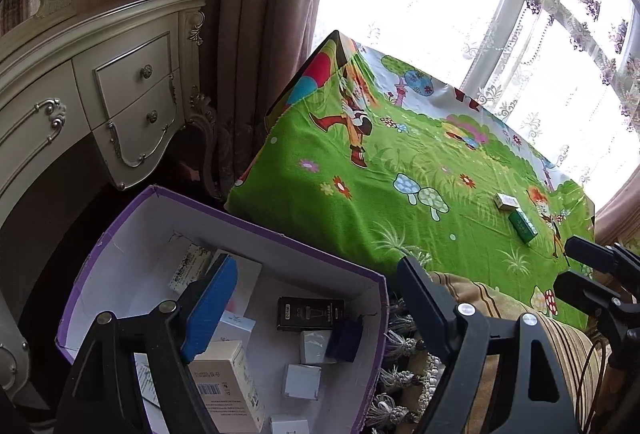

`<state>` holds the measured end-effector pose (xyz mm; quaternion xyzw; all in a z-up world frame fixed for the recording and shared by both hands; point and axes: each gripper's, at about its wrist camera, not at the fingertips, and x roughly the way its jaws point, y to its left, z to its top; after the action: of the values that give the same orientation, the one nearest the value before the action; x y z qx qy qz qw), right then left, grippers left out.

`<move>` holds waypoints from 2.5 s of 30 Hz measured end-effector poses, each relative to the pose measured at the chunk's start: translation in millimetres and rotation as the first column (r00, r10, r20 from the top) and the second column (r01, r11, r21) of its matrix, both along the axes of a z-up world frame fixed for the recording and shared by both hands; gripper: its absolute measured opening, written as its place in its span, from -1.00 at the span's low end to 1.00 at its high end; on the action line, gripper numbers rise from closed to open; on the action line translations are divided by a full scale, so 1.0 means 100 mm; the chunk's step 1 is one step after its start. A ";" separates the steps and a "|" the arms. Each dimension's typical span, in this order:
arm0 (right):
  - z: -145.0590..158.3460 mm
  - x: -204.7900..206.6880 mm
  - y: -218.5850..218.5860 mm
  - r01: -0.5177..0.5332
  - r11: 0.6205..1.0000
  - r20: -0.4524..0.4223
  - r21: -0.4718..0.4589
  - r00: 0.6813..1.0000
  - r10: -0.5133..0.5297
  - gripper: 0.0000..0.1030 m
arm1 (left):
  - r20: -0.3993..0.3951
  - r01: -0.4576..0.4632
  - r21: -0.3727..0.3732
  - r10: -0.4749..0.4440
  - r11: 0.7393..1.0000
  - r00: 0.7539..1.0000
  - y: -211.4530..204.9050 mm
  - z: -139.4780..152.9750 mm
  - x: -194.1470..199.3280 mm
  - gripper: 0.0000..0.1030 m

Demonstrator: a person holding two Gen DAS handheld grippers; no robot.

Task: Organize rigid objects
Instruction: 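Move both open tools back to the last boxes on the bed, then grasp the white DING ZHI DENTAL box with the left tool while the right tool grasps the teal box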

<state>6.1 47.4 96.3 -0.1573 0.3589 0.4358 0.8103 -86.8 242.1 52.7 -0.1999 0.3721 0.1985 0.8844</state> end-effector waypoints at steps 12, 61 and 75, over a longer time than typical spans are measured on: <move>0.01 0.82 -0.47 0.175 0.985 0.029 -0.006 0.984 -0.174 0.40 | -0.023 0.109 0.025 -0.109 0.994 0.994 -0.38 0.10 0.59 0.61; -1.10 2.96 -2.12 0.590 0.793 -0.111 -0.152 0.787 -0.607 -0.29 | -0.290 0.128 -0.253 -0.202 0.959 0.936 -2.19 -0.87 4.02 0.90; -1.04 2.93 -2.38 0.638 0.762 -0.106 -0.115 0.754 -0.648 -0.29 | -0.410 0.123 -0.045 -0.131 0.991 0.903 -2.59 -1.11 4.36 0.68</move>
<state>298.6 -191.0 -7.3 -0.0226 0.4618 0.1278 0.8775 348.7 -16.8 -57.8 -0.1368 0.5639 0.1747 0.7955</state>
